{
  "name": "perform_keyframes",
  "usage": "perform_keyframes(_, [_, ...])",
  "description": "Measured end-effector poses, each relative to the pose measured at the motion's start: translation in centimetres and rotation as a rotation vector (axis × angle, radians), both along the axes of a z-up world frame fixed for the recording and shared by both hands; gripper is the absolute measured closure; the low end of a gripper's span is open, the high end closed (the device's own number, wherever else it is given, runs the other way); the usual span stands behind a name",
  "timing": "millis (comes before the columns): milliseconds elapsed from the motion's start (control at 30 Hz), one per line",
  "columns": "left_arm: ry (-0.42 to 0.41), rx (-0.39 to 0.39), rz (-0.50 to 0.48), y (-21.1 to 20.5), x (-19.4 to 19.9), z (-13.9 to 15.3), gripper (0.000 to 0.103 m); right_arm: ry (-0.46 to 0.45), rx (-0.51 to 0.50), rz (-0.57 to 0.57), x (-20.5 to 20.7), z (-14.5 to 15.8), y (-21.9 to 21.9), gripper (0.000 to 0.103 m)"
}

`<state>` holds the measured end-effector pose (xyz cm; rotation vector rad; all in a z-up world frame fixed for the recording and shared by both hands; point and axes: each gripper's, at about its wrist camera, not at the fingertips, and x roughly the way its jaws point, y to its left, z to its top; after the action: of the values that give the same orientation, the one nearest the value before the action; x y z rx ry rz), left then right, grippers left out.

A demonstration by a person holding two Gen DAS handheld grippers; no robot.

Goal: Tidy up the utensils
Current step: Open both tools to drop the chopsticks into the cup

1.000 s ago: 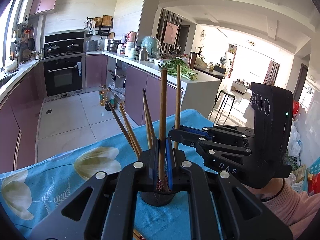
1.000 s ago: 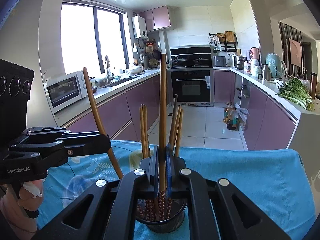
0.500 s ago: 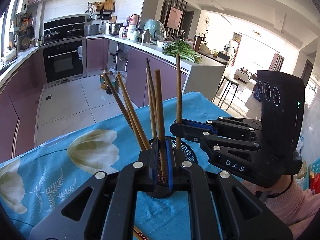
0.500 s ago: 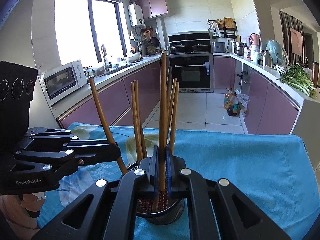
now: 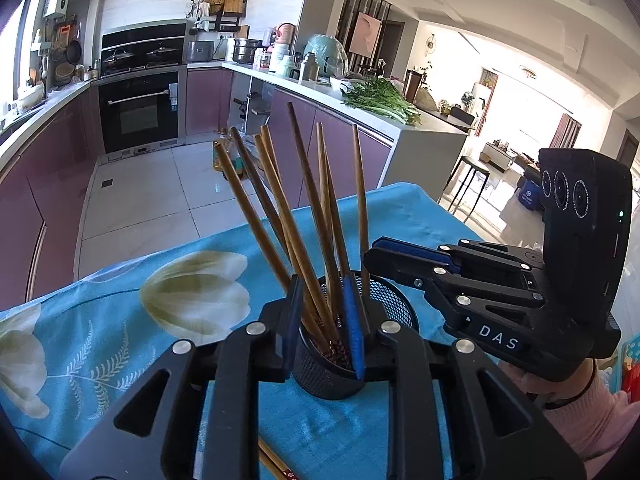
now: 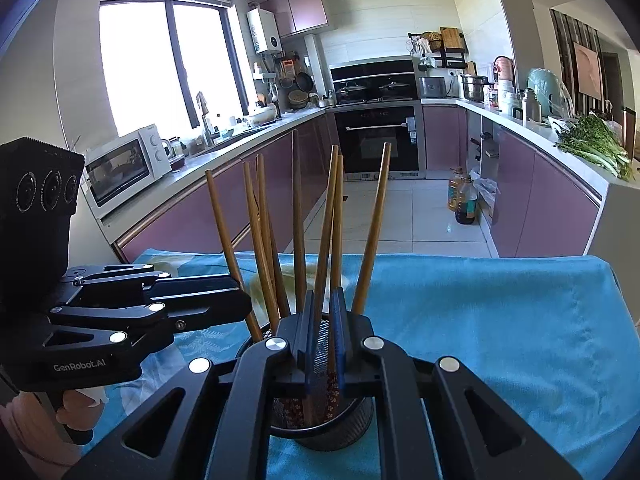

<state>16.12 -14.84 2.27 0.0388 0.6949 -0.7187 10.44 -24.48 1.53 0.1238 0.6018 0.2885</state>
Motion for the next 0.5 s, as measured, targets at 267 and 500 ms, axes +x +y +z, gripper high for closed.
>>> perform_keyframes(267, [-0.066,-0.030,0.063,2.6,-1.7,0.5,0.067,-0.035,0.007,0.037,-2.2,0.5,0.6,0.075])
perform_keyframes(500, [-0.141,-0.029,0.159,7.1,-4.3,0.5,0.053,-0.071,0.007,0.138,-5.1,1.3,2.1,0.069])
